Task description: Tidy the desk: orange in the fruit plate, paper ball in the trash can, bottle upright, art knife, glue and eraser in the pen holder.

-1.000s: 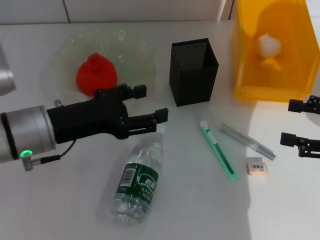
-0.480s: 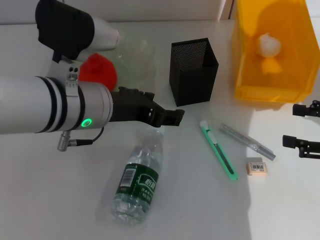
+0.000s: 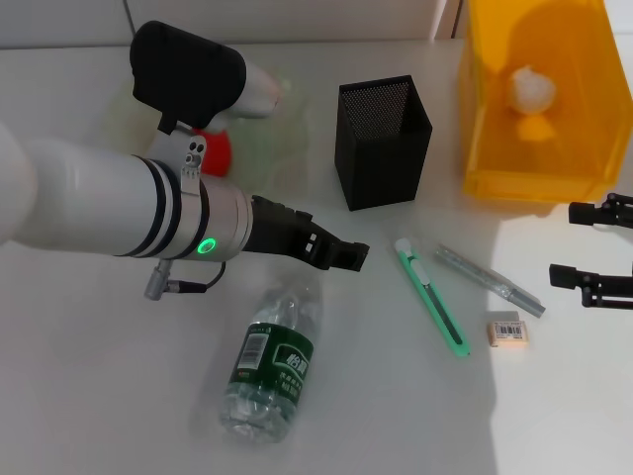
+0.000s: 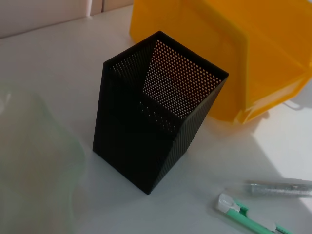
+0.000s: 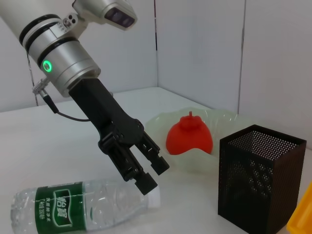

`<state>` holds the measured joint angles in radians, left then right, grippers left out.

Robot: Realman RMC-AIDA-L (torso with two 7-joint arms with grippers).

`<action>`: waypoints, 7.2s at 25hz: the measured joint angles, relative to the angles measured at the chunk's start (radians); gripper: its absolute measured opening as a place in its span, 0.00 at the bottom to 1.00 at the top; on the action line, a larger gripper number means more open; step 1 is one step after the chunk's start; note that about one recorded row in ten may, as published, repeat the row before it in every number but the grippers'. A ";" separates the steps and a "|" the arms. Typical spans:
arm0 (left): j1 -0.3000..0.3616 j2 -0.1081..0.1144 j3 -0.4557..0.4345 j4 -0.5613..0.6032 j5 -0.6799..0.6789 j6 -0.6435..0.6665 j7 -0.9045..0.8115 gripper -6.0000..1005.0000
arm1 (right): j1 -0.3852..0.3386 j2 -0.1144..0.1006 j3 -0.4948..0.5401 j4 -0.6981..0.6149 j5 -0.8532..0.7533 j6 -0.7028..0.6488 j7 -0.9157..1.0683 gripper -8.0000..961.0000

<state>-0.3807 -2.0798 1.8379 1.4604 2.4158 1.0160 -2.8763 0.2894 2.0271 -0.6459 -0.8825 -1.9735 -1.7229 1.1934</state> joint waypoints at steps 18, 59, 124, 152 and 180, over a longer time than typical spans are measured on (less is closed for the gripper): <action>-0.058 0.000 -0.024 -0.166 0.001 -0.019 -0.001 0.82 | 0.030 0.006 -0.001 0.004 -0.041 0.025 0.006 0.82; 0.277 0.011 -0.254 0.331 -0.256 0.164 0.546 0.45 | 0.030 0.000 -0.001 -0.010 -0.050 0.014 0.015 0.82; 0.328 0.008 -0.407 0.271 -0.769 0.165 1.092 0.80 | 0.054 0.009 0.008 -0.109 -0.050 0.014 0.154 0.82; 0.165 0.010 -0.113 -0.848 -1.385 0.312 2.088 0.79 | 0.288 0.056 -0.519 -0.707 -0.629 -0.096 1.307 0.82; 0.189 0.012 -0.115 -0.890 -1.385 0.316 2.140 0.79 | 0.312 0.061 -0.871 -0.437 -0.548 0.264 1.551 0.82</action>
<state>-0.1916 -2.0678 1.7226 0.5706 1.0308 1.3318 -0.7363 0.6016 2.0880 -1.5172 -1.3194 -2.5214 -1.4592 2.7446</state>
